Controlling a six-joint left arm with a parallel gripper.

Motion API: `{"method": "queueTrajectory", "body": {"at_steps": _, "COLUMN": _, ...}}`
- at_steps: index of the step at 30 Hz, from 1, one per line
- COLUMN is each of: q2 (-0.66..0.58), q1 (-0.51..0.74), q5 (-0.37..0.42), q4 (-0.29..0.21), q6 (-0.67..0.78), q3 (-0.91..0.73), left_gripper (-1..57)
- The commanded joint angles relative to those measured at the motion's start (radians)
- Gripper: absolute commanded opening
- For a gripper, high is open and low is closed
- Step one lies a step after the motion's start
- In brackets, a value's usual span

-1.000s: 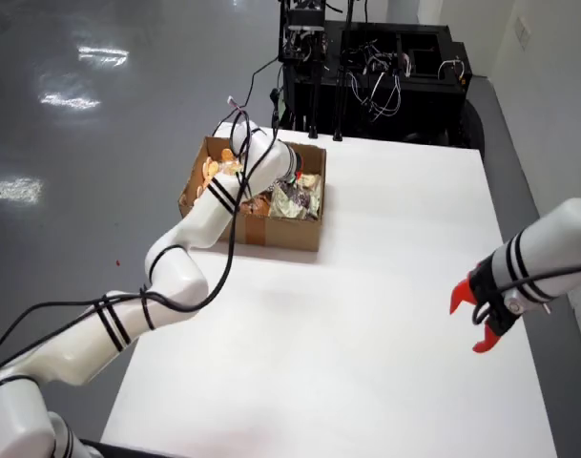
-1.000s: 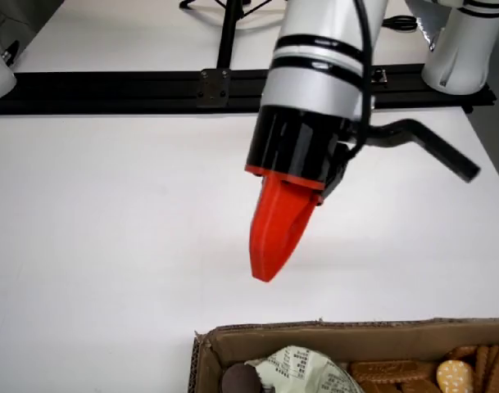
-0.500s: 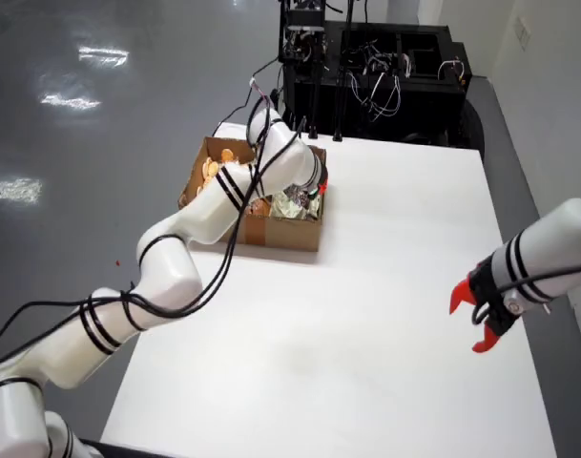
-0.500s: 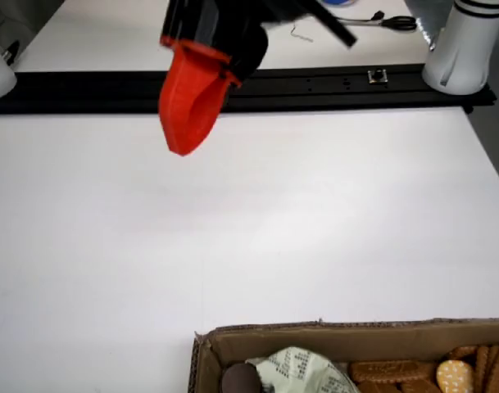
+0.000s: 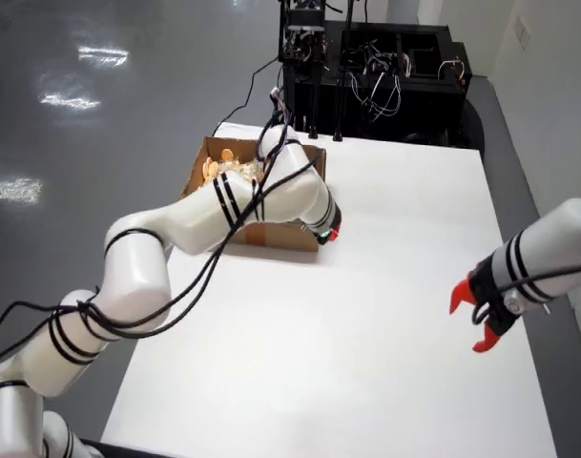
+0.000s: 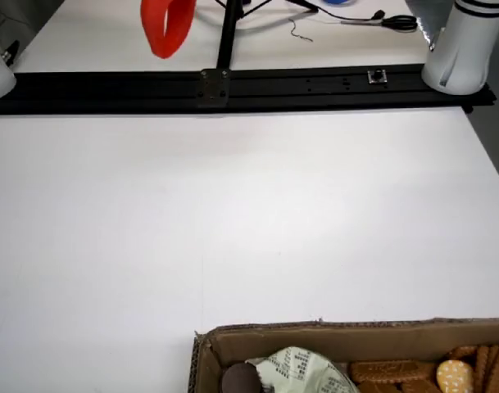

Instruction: Grasp a snack and put it in the bin.

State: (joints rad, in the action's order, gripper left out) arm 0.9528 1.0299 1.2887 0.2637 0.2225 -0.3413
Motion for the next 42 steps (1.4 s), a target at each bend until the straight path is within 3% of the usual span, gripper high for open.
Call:
{"method": "queueTrajectory", "body": {"at_steps": 1, "q2": -0.029, "q1": 0.044, "q5": -0.021, "q4": -0.006, "q6": 0.052, "q3": -0.053, "left_gripper": -0.4}}
{"method": "queueTrajectory", "body": {"at_steps": 6, "q2": -0.094, "q1": 0.089, "q5": -0.068, "q4": -0.011, "q6": 0.123, "q3": -0.167, "left_gripper": -0.4}}
{"method": "queueTrajectory", "body": {"at_steps": 22, "q2": -0.346, "q1": 0.182, "q5": -0.332, "q4": -0.028, "q6": 0.315, "q3": -0.668, "left_gripper": -0.4}}
{"method": "queueTrajectory", "body": {"at_steps": 30, "q2": -0.358, "q1": 0.205, "q5": -0.417, "q4": -0.051, "q6": 0.347, "q3": -0.789, "left_gripper": -0.4}}
{"method": "queueTrajectory", "body": {"at_steps": 42, "q2": -0.324, "q1": 0.177, "q5": -0.513, "q4": -0.059, "q6": 0.354, "q3": -0.833, "left_gripper": -0.4}}
